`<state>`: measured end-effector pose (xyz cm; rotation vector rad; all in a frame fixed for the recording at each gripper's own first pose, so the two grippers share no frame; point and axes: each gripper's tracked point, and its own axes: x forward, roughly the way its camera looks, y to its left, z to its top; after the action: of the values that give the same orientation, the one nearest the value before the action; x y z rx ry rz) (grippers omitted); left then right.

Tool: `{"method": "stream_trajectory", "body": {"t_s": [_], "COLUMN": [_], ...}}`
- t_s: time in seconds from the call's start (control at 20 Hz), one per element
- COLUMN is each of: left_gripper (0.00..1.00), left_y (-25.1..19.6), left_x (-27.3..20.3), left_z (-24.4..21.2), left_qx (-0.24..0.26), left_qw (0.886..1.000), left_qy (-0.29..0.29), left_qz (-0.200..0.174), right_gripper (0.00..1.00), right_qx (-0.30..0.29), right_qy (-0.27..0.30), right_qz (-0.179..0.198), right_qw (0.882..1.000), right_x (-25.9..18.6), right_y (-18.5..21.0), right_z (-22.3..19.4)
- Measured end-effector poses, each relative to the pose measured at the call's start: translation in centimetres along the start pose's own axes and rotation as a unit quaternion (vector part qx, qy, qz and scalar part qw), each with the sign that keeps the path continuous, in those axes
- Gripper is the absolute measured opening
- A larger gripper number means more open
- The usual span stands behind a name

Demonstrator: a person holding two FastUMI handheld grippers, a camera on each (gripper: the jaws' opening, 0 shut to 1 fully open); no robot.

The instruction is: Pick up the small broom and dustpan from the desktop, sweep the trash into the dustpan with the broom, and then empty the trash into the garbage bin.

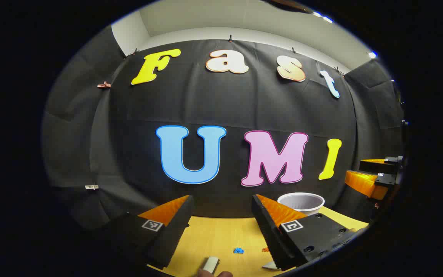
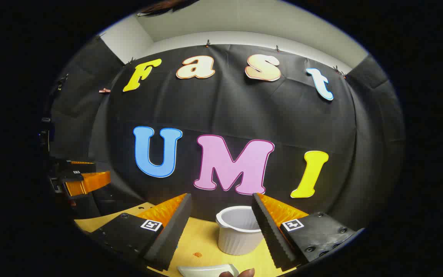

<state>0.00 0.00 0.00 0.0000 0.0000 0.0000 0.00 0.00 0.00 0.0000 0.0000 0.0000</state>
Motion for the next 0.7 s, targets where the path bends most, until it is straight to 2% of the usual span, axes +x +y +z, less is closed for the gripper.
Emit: {"method": "stream_trajectory", "body": {"t_s": [0.3, 0.7], "left_gripper": [0.95, 0.95], "left_y": [-0.8, -1.3], "left_x": [-0.1, -0.7], "left_z": [-0.1, -0.2], "left_qx": [0.004, 0.006], "left_qw": [1.0, 1.0], "left_qy": [0.004, 0.01], "left_qz": [-0.002, -0.004], "right_gripper": [0.97, 0.97], "right_qx": [0.009, 0.007], "right_qy": [0.01, 0.011], "right_qz": [-0.011, 0.003], "right_qw": [1.0, 1.0], "right_x": [0.0, -0.2], "right_y": [-1.7, -1.2], "right_z": [-0.9, -1.2]}}
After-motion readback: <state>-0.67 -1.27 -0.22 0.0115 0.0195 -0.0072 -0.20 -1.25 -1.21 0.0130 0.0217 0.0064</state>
